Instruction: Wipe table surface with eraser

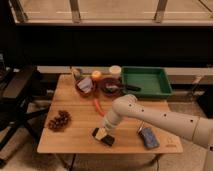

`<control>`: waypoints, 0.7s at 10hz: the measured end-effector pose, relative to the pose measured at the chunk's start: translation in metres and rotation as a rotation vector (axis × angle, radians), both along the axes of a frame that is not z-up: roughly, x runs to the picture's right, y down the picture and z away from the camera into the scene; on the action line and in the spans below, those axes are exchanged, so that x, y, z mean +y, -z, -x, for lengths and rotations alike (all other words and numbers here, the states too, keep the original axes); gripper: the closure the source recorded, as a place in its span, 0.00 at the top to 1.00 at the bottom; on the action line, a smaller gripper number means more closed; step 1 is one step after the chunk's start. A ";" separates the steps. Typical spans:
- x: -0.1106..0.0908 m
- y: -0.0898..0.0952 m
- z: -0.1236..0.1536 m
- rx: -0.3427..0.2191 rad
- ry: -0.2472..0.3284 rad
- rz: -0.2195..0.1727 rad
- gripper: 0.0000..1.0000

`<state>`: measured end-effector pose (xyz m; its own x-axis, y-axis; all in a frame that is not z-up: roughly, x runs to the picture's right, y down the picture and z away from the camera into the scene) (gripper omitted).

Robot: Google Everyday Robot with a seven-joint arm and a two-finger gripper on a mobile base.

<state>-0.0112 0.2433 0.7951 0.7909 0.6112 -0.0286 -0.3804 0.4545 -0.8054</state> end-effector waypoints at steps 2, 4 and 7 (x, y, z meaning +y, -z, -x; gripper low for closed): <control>0.005 0.000 -0.034 0.053 -0.012 0.015 0.14; -0.002 -0.004 -0.062 0.108 -0.018 -0.005 0.14; -0.016 -0.011 -0.061 0.115 0.014 -0.044 0.14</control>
<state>0.0500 0.2275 0.8058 0.7924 0.6028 -0.0930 -0.4622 0.4940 -0.7364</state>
